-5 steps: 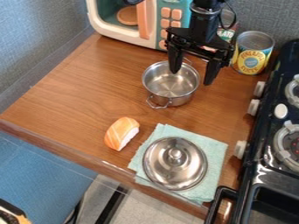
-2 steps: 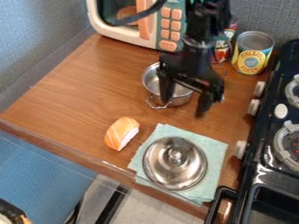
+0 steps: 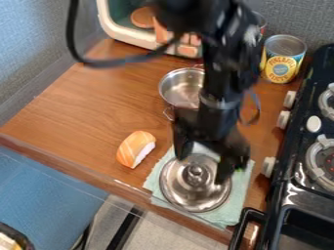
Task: Put the lid on top of the silver pot
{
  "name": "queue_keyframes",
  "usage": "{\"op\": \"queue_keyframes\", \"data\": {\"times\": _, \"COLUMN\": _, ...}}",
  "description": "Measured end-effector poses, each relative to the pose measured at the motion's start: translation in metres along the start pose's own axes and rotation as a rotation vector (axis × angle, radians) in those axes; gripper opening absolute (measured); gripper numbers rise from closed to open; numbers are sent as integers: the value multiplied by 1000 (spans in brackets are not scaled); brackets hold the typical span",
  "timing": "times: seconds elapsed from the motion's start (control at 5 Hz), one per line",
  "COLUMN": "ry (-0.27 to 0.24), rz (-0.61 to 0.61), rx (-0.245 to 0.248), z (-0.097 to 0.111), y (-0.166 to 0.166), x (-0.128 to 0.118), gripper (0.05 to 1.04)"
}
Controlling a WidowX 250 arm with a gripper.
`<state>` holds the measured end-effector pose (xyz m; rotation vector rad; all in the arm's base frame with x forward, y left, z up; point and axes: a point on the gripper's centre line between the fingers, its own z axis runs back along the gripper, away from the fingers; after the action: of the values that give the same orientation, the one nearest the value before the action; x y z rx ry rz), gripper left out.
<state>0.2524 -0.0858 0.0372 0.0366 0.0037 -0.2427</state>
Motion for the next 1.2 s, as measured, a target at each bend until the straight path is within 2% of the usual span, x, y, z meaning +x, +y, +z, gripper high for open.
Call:
{"op": "queue_keyframes", "data": {"times": 0.2, "ry": 19, "rz": -8, "rx": -5, "z": -12, "y": -1, "x": -13, "gripper": 1001}}
{"op": "queue_keyframes", "data": {"times": 0.4, "ry": -7, "rz": -2, "rx": -14, "z": -12, "y": -1, "x": -9, "gripper": 1001}}
{"op": "queue_keyframes", "data": {"times": 0.8, "ry": -22, "rz": 31, "rx": -28, "z": -12, "y": 9, "x": 0, "gripper": 1001}}
{"op": "queue_keyframes", "data": {"times": 1.0, "ry": -29, "rz": 33, "rx": -29, "z": -12, "y": 12, "x": 2, "gripper": 965}}
{"op": "queue_keyframes", "data": {"times": 1.2, "ry": -43, "rz": 38, "rx": -33, "z": -12, "y": 16, "x": 4, "gripper": 682}}
